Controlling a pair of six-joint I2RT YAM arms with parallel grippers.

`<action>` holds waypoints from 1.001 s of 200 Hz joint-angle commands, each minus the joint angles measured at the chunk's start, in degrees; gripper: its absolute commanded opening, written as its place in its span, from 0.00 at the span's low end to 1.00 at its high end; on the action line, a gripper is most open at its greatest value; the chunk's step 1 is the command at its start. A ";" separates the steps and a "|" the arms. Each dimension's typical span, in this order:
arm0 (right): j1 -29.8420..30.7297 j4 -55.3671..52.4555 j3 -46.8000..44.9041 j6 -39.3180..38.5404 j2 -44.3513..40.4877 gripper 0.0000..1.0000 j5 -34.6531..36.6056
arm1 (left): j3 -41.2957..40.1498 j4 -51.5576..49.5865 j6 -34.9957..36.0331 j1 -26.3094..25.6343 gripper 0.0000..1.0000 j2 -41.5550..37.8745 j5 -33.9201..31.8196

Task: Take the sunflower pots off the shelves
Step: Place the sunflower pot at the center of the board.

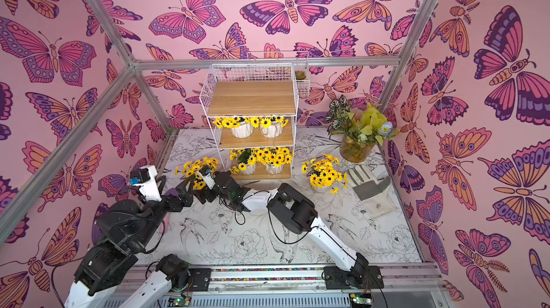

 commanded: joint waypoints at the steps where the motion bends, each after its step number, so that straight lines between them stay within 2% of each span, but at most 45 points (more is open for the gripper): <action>1: 0.67 3.50 5.47 0.57 1.26 0.47 -0.84 | -1.41 0.42 -0.07 0.37 1.00 -0.01 -1.42; 55: 0.64 3.40 12.82 0.97 8.48 0.48 -0.77 | -3.59 2.01 -0.59 0.37 1.00 0.25 -2.04; 81: 1.11 -1.27 16.39 0.55 11.08 0.53 0.84 | -4.62 2.80 -0.47 0.37 1.00 1.01 -1.95; 89: 1.04 -3.10 17.24 1.33 11.84 0.58 1.67 | -4.62 2.82 -0.47 0.37 1.00 1.13 -2.03; 110: 1.08 -3.92 15.92 4.00 11.86 0.69 1.19 | -4.96 3.14 -0.64 0.37 1.00 1.04 -2.03; 200: 2.16 -6.68 11.64 4.78 11.67 0.80 4.30 | -5.85 3.04 -0.82 0.37 1.00 -0.72 -1.78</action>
